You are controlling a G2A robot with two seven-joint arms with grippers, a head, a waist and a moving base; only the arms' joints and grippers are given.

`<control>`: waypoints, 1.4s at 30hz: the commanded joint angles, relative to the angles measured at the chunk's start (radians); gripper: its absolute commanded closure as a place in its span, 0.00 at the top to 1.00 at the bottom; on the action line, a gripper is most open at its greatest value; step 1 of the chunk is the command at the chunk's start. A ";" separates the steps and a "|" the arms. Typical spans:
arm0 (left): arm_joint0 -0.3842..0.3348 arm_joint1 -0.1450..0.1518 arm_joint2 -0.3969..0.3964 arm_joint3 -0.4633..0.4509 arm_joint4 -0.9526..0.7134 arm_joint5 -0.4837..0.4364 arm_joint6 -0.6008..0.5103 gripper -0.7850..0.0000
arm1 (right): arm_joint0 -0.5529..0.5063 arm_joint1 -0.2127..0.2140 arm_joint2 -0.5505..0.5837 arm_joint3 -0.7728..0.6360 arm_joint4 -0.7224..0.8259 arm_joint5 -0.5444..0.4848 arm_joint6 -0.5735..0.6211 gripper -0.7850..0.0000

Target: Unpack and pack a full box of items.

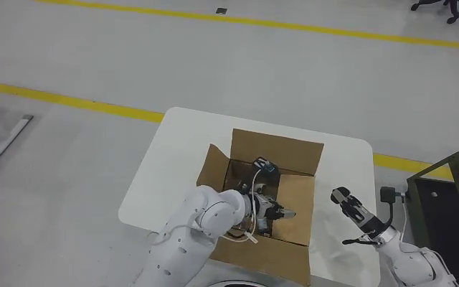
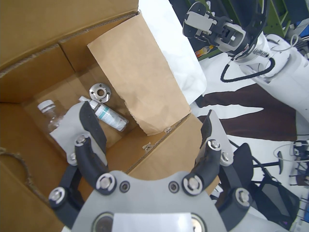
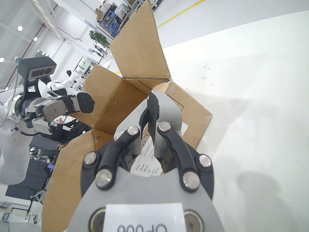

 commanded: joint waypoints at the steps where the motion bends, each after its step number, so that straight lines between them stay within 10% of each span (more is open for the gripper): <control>1: -0.020 -0.009 0.026 0.057 -0.042 0.017 0.027 1.00 | 0.003 -0.001 -0.003 0.002 -0.005 0.003 0.007 0.00; 18: -0.114 -0.033 0.045 0.413 -0.234 0.029 0.118 1.00 | 0.025 -0.015 -0.061 0.052 -0.059 0.016 0.021 0.00; 42: -0.153 -0.052 0.092 0.536 -0.400 0.002 0.145 1.00 | 0.097 -0.038 -0.162 0.128 -0.111 -0.005 0.018 0.00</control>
